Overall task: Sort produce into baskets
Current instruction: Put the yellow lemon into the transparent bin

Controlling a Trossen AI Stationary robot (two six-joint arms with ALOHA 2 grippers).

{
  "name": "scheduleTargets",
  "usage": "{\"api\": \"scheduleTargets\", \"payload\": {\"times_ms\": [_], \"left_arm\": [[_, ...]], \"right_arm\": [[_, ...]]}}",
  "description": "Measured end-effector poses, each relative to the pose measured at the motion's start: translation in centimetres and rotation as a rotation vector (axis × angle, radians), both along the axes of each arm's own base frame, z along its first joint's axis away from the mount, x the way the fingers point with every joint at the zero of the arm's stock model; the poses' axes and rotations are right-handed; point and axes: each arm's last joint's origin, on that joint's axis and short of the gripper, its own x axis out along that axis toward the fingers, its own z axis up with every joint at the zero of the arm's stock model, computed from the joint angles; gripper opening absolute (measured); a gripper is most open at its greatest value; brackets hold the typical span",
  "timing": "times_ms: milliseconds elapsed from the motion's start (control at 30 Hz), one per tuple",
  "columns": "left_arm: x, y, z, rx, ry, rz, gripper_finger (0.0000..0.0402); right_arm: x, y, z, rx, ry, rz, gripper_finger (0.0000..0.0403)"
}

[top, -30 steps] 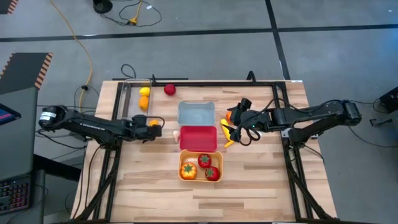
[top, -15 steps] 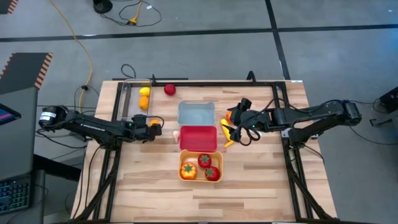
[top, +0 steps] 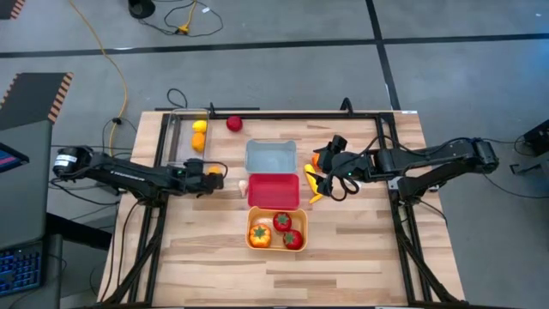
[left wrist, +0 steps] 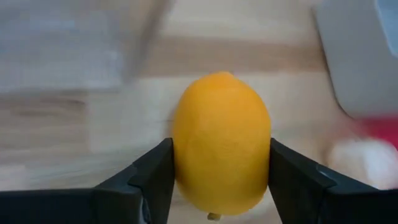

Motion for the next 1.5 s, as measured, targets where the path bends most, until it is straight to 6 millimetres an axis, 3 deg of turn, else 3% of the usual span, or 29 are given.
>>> {"api": "scheduleTargets", "payload": {"times_ms": [167,400,533,700,800,1000,1333,1500], "left_arm": [[1.0,-0.6,2.1,-0.118,-0.061,-0.195,0.0201],[2.3,-0.8,10.4,-0.053,-0.304,-0.403,0.02],[1.1,-0.2,15.1,0.137,-0.282,-0.417,0.02],[-1.8,1.1,18.5,0.339,-0.059,-0.294,0.02],[-3.7,1.8,18.8,0.354,0.117,-0.24,0.02],[-6.2,2.7,17.0,0.243,0.394,-0.146,0.02],[-5.6,3.6,12.9,0.262,0.554,-0.275,0.02],[-5.1,4.1,11.6,0.333,0.569,-0.24,0.02]], "right_arm": [[0.0,0.0,0.0,0.0,0.0,0.0,0.0366],[0.0,0.0,0.0,0.0,0.004,0.0,0.0366],[0.0,0.0,-0.1,0.0,0.007,0.0,0.0366],[0.0,0.0,-0.1,0.0,0.007,0.0,0.0366],[0.0,0.0,-0.1,0.0,0.007,0.0,0.0366],[0.0,0.0,0.0,0.0,0.007,0.0,0.0366],[0.0,0.0,0.0,0.0,0.007,0.0,0.0366],[0.0,0.0,0.0,0.0,0.007,0.0,0.0366]]}}
